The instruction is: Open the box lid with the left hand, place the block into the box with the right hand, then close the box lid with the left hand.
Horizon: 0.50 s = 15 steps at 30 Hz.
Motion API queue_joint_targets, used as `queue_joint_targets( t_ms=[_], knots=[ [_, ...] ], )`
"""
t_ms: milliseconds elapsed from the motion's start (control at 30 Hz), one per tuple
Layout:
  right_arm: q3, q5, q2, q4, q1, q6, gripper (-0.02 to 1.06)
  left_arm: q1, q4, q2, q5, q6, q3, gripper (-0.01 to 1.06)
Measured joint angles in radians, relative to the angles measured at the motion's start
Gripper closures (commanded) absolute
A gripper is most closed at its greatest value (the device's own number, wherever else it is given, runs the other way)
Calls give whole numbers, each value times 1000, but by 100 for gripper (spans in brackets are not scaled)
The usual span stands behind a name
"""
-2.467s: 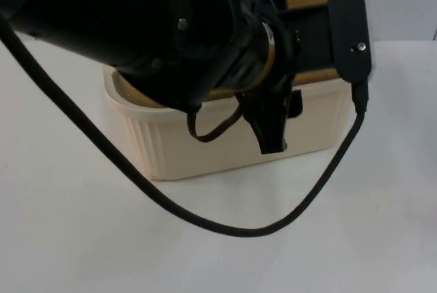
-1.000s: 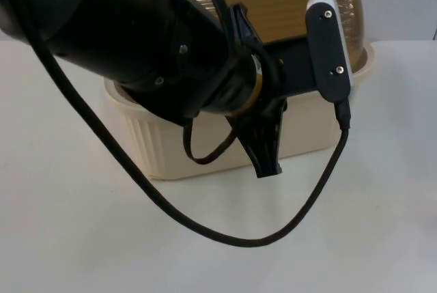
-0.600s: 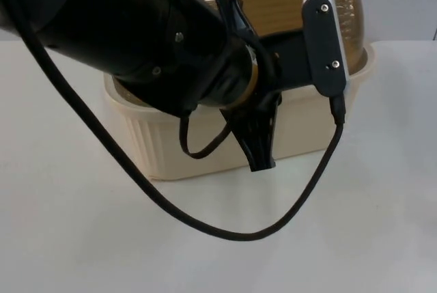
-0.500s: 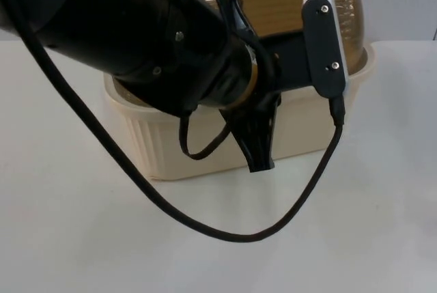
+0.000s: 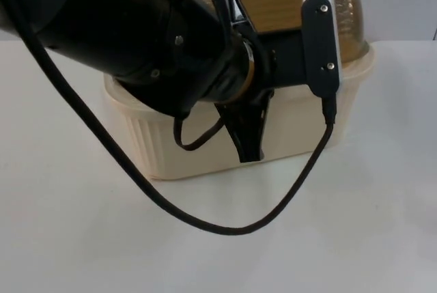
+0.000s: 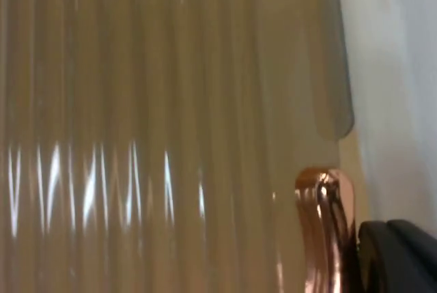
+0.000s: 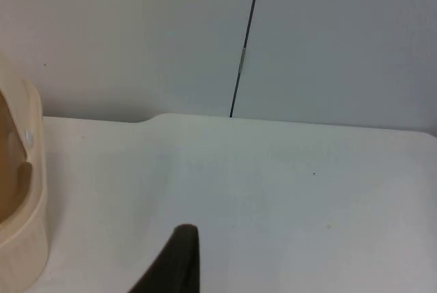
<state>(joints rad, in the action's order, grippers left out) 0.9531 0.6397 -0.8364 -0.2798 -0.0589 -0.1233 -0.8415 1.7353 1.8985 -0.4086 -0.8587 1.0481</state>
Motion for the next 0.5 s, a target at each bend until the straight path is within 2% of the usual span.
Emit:
queue_joint_targets(
  t_ms=[500],
  knots=[
    [0,0,0,0,0,0,0,0,6,0,-40,90,38,105]
  ],
)
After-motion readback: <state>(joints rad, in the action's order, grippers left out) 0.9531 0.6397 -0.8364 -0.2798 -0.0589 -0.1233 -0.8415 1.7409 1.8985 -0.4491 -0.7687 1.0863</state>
